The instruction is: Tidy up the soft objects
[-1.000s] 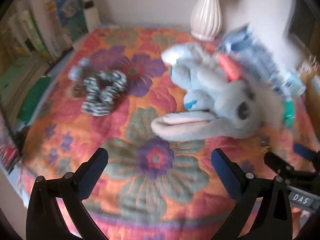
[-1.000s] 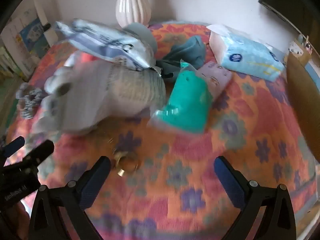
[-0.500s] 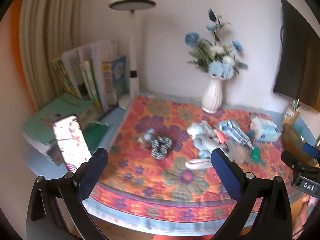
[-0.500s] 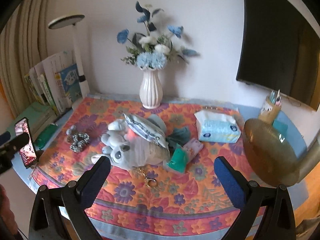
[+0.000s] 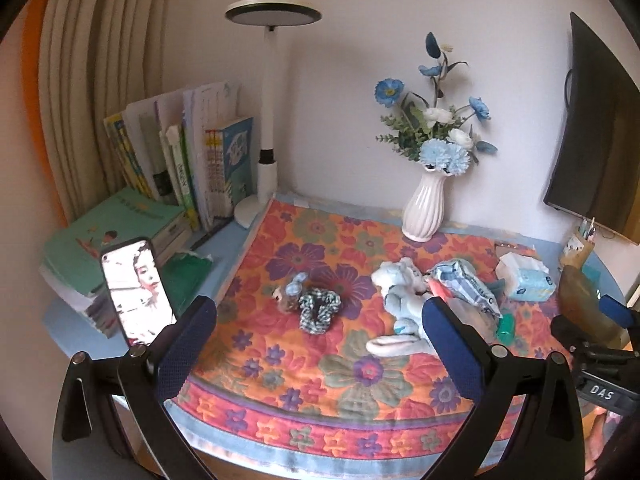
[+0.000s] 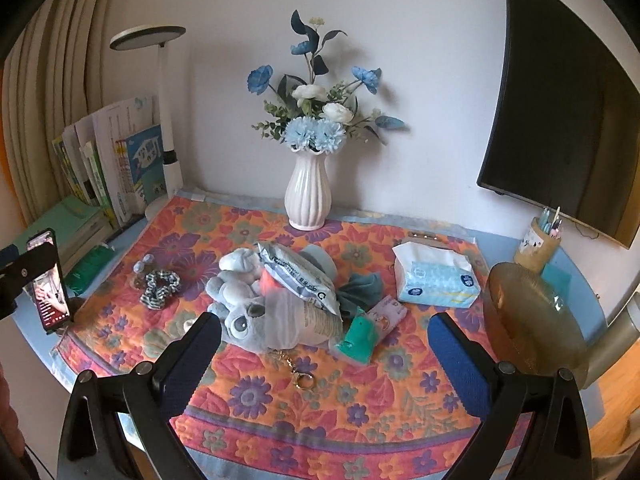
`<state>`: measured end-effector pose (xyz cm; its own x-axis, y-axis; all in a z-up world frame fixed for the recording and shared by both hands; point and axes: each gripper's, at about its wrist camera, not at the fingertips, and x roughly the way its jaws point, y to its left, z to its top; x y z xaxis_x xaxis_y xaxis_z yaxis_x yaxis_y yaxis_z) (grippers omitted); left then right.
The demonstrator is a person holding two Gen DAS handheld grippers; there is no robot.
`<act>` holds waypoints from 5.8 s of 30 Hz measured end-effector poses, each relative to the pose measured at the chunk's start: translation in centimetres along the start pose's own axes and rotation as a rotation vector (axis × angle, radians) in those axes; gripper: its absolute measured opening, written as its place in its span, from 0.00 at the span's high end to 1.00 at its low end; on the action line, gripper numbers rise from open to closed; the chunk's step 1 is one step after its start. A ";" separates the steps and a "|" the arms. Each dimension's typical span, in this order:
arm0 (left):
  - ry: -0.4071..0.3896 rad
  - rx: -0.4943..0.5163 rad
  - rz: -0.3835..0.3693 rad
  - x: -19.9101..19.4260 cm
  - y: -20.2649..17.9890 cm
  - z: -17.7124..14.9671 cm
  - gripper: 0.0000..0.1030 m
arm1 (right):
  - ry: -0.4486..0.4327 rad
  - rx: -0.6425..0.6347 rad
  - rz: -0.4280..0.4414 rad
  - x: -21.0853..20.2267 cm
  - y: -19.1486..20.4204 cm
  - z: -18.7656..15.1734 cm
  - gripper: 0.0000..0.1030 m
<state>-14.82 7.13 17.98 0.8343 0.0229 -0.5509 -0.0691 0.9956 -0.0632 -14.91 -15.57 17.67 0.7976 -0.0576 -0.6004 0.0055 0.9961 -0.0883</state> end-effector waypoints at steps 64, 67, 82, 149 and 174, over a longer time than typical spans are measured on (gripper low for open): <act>0.387 -0.118 -0.057 24.6 3.0 -2.4 0.08 | 0.253 -0.110 0.152 18.4 0.0 2.9 0.19; 0.400 -0.091 -0.021 25.5 2.6 -2.7 0.32 | 0.281 -0.118 0.167 20.3 0.6 2.7 0.21; 0.261 -0.078 -0.151 21.5 0.9 -0.7 0.76 | 0.188 -0.038 0.163 19.2 -2.1 3.7 0.69; 0.054 -0.023 -0.262 5.5 -2.2 4.5 0.10 | 0.163 0.203 0.140 6.6 -10.8 1.1 0.47; 0.396 0.152 -0.395 19.8 -10.8 -7.3 0.07 | 0.353 -0.548 0.272 19.1 0.7 -2.9 0.39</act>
<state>-1.54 -3.82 1.64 0.5106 -0.3602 -0.7807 0.3097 0.9241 -0.2237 -1.43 -16.19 3.82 0.4838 0.0775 -0.8718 -0.5444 0.8066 -0.2304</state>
